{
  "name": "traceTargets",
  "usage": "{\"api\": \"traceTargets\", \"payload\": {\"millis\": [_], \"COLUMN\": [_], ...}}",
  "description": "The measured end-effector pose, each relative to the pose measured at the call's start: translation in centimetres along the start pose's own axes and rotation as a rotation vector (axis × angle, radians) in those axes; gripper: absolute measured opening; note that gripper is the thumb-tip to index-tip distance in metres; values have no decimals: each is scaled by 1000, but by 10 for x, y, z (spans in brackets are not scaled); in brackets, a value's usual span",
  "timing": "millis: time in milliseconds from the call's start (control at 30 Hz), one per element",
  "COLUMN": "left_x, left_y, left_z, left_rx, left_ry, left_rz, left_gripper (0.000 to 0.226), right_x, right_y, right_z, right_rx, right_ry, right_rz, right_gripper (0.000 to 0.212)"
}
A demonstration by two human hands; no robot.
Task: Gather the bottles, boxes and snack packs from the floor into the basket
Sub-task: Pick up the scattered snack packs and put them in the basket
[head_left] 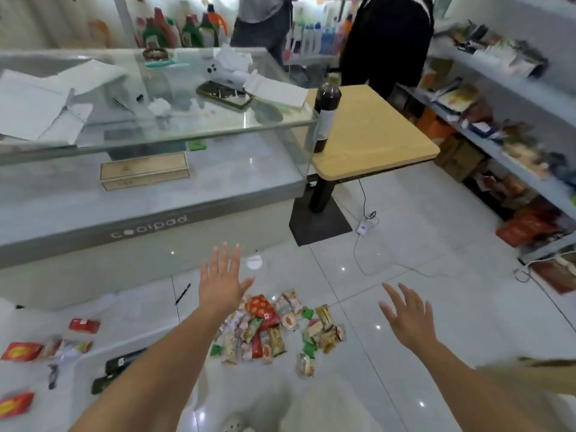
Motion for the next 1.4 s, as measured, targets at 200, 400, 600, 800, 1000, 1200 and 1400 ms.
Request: {"api": "traceTargets", "payload": {"millis": [200, 400, 600, 800, 1000, 1200, 1400], "left_x": [-22, -14, 40, -24, -94, -168, -209], "left_y": [72, 160, 148, 173, 212, 230, 291], "left_z": [-43, -94, -129, -289, -468, -673, -757], "left_rx": [58, 191, 245, 285, 321, -26, -164], "left_ry": [-8, -33, 126, 21, 57, -57, 78], "left_rz": [194, 374, 668, 641, 533, 182, -140], "left_gripper": [75, 76, 84, 76, 118, 92, 52], "right_x": [-102, -197, -233, -308, -400, -460, -452], "right_y": [38, 74, 70, 89, 116, 104, 85], "right_z": [34, 57, 29, -91, -259, -502, -631], "right_rx": [134, 359, 477, 490, 465, 608, 688], "right_ry": [11, -104, -244, -238, -257, -207, -142], "right_rz": [256, 516, 754, 793, 903, 1414, 1700], "right_gripper": [102, 94, 104, 108, 70, 67, 92]}}
Point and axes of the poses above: each hand's wrist, its own x-axis away from the middle knuckle, its own z-axis out of the back of the hand, y = z × x, the point moved 10 cm from there along -x, towards the middle knuckle, and after that the axes turned 5 degrees about -x, right-handed, at the moved point
